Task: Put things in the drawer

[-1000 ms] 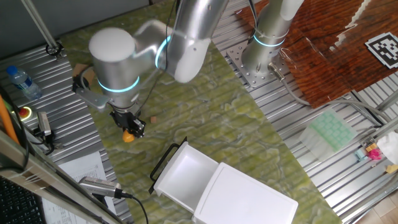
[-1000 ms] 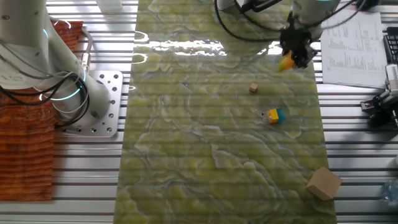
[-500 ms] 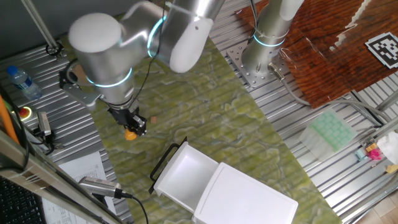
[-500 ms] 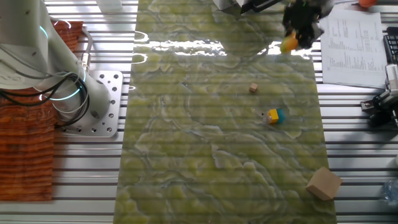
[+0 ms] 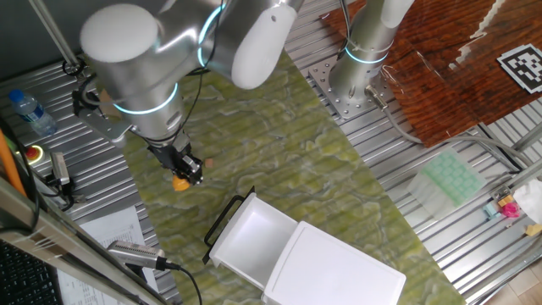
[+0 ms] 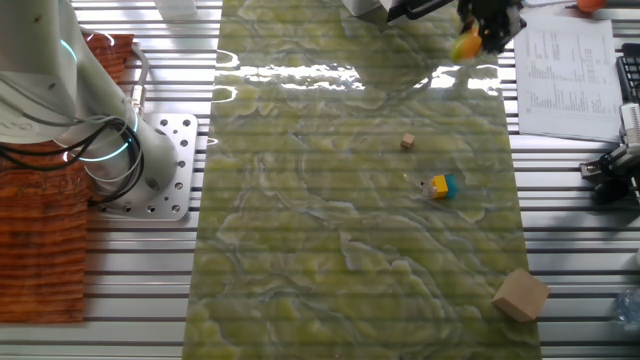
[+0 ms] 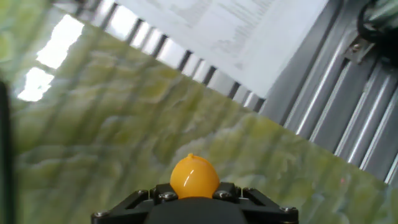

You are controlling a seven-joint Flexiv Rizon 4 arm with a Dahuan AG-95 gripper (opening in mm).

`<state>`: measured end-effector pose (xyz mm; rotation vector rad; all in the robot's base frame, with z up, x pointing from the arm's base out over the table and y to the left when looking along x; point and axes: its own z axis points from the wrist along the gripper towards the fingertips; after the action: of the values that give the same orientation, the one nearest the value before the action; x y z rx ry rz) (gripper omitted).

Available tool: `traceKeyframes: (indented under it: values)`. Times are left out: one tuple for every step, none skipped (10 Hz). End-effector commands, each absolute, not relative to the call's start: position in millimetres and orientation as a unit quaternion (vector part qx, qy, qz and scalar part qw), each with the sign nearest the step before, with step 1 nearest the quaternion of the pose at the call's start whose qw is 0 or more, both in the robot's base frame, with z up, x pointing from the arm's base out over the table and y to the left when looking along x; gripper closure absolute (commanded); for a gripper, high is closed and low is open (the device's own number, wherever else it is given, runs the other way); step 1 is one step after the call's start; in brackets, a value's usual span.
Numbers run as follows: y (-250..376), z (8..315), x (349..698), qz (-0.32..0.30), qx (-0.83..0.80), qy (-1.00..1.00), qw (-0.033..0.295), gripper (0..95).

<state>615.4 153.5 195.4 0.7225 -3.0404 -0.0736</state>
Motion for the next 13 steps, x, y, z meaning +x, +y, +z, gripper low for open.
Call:
traceKeyframes:
  values:
    - [153,196,612,-0.024,0.232,-0.972,0.011,95.0]
    - [153,196,612,-0.024,0.232,-0.972,0.012,95.0]
    - [153,196,612,-0.02,0.227,-0.974,0.011,95.0]
    - [153,196,612,-0.02,0.225,-0.974,0.009,95.0]
    - [153,196,612,-0.019,0.226,-0.974,0.012,95.0]
    - [153,196,612,-0.012,0.241,-0.97,0.017,95.0]
    - [153,196,612,-0.008,0.263,-0.965,0.019,95.0]
    - [153,196,612,-0.009,0.273,-0.962,0.017,95.0]
    - [150,194,611,-0.018,0.283,-0.959,0.012,95.0]
    - [154,196,606,-0.02,0.285,-0.958,0.011,95.0]
    - [161,203,599,-0.02,0.281,-0.959,0.013,95.0]
    - [174,215,587,-0.022,0.277,-0.96,0.013,95.0]
    - [181,220,581,-0.024,0.274,-0.961,0.013,95.0]
